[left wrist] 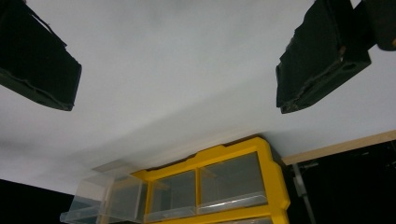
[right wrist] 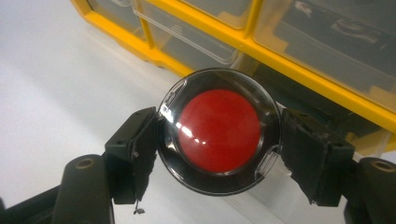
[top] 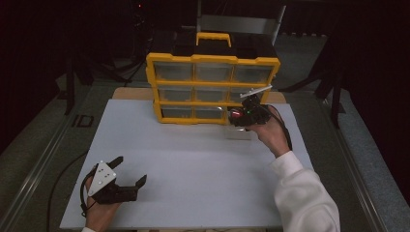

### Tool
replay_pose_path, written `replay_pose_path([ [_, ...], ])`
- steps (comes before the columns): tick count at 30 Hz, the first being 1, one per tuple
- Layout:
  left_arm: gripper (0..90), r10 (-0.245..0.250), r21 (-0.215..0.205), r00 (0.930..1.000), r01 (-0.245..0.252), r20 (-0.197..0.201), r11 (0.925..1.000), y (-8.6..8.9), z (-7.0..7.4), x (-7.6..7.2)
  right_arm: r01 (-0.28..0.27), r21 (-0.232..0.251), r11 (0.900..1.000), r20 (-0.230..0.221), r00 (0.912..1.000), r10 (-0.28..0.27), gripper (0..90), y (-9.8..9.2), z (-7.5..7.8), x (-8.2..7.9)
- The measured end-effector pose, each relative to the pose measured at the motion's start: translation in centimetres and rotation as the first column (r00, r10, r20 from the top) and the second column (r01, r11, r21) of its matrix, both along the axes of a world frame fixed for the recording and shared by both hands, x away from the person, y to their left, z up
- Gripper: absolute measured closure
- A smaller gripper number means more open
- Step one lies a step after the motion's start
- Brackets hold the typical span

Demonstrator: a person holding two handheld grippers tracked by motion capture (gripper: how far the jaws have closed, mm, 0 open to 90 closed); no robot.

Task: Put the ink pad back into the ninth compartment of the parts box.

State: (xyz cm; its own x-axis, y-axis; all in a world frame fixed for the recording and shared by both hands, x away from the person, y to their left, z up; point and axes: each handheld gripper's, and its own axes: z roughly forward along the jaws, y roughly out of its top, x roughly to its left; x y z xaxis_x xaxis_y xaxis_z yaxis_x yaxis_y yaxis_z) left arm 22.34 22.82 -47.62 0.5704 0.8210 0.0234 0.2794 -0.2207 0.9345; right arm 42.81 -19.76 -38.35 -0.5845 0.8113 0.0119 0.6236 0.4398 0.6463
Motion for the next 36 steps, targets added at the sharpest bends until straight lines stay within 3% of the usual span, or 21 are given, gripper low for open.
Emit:
replay_pose_path([
  [36,0.4,0.002,0.001,1.0,-0.002,-0.001,1.0,0.0,0.0,0.0,0.08,-0.027,0.996,-0.011,0.9967,-0.081,29.5,-1.9,-0.7,1.1],
])
